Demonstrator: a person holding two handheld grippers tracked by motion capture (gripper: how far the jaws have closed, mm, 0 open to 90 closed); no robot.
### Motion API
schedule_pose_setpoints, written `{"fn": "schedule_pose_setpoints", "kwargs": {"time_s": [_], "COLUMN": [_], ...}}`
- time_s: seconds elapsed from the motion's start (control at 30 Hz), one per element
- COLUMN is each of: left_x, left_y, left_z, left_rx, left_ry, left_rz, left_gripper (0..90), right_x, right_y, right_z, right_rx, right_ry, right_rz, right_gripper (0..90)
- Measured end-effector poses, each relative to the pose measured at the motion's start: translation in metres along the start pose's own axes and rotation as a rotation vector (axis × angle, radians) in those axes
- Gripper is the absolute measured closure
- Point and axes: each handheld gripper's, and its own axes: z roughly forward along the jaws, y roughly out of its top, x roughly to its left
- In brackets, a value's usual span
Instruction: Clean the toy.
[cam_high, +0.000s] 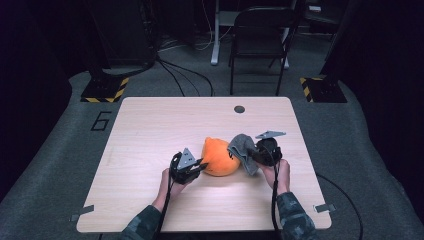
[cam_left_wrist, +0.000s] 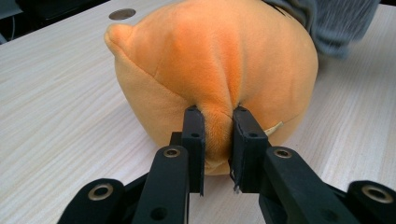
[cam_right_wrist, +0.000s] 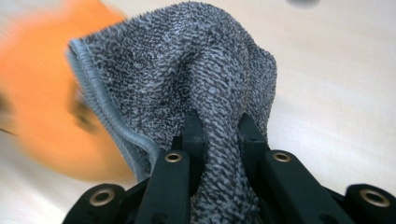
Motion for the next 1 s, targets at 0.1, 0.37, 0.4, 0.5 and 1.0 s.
{"fn": "schedule_pose_setpoints", "kwargs": {"time_s": [0.1, 0.37, 0.4, 0.5, 1.0], "left_x": [0.000, 0.000, 0.000, -0.002, -0.002], "left_y": [0.000, -0.001, -0.001, 0.000, 0.000], "left_z": [0.000, 0.000, 0.000, 0.000, 0.001], "left_rx": [0.000, 0.003, 0.000, 0.001, 0.002], "left_ry": [0.001, 0.005, 0.004, 0.006, 0.004], "left_rz": [0.000, 0.004, 0.004, 0.003, 0.004], "left_gripper": [77.3, 77.4, 77.4, 77.4, 77.5], "right_x": [0.023, 0.084, 0.085, 0.078, 0.021], "right_y": [0.017, 0.022, 0.020, 0.019, -0.011], "right_z": [-0.016, 0.014, 0.015, 0.013, 0.022], "right_rx": [-0.077, -0.043, -0.039, -0.033, 0.065], "right_ry": [0.069, 0.076, 0.063, 0.043, -0.037], "right_rz": [-0.021, -0.201, -0.212, -0.216, -0.068], "right_gripper": [78.4, 78.4, 78.4, 78.4, 78.6]}}
